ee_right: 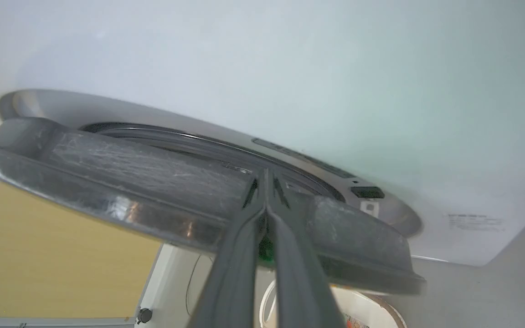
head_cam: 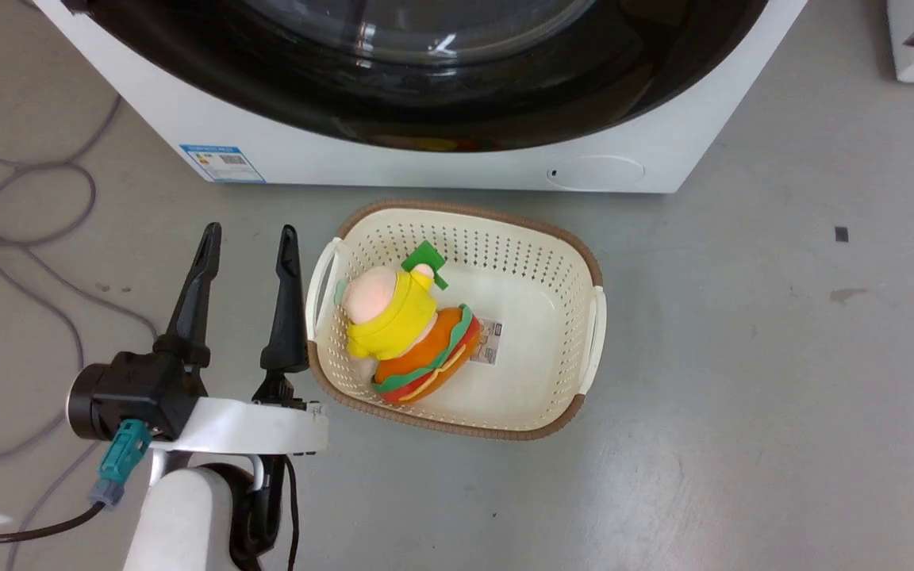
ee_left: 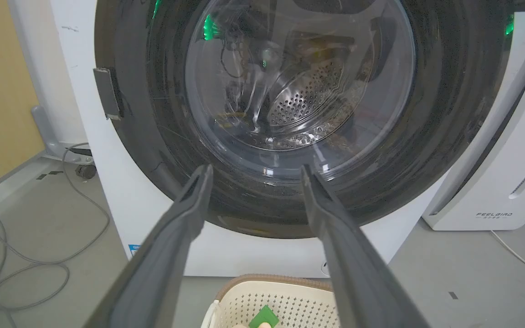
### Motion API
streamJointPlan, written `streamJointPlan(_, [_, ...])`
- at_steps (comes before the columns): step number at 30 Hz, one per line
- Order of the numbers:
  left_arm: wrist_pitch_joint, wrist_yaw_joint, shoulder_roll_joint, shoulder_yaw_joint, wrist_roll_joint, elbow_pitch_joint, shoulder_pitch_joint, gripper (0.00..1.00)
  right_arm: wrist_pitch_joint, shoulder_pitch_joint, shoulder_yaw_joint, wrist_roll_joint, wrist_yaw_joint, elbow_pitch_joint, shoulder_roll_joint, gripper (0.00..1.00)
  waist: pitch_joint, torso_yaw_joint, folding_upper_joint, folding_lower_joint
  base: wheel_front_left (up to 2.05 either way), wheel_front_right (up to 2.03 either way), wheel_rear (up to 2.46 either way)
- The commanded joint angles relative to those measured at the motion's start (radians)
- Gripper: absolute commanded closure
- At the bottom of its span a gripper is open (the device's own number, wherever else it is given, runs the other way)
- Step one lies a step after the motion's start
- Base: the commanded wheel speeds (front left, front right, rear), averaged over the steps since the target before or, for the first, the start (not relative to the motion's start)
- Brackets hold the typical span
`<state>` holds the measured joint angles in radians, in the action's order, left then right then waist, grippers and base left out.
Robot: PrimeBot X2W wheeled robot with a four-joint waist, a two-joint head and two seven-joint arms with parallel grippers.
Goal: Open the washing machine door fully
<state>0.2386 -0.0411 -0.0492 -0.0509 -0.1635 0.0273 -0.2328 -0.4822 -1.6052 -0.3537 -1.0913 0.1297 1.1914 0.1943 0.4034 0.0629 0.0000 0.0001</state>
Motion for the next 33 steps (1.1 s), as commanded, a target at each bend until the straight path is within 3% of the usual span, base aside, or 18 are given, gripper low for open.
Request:
streamJointPlan(1, [0.01,-0.005,-0.001,-0.001,-0.007,0.005,-0.022,0.0,-0.027,-0.048,-0.014,-0.032,0.001,0.034,-0.011,1.0,0.013,0.003,0.0,-0.0001,0.0,0.0,0.0])
streamJointPlan(7, [0.023,-0.007,-0.001,-0.005,-0.017,0.0,-0.037,0.0,-0.134,-0.12,-0.043,-0.087,0.001,0.096,-0.018,1.0,0.031,0.008,0.0,-0.0001,0.0,0.0,0.0])
streamJointPlan(15, [0.023,-0.002,-0.001,-0.01,-0.019,-0.012,-0.037,0.0,-0.209,-0.085,-0.051,-0.099,0.001,0.075,-0.016,1.0,0.015,0.006,0.0,-0.0001,0.0,0.0,0.0])
streamJointPlan(25, [0.023,0.005,-0.001,-0.024,-0.012,-0.041,-0.011,0.0,-0.283,0.027,-0.053,-0.124,0.001,0.027,-0.011,1.0,-0.051,0.005,0.0,-0.0001,0.0,0.0,0.0])
streamJointPlan(33, [0.023,0.013,-0.001,-0.035,0.006,-0.079,0.052,0.0,-0.338,0.205,-0.051,-0.161,0.001,-0.044,-0.007,1.0,-0.164,0.01,0.0,-0.0001,0.0,0.0,0.0])
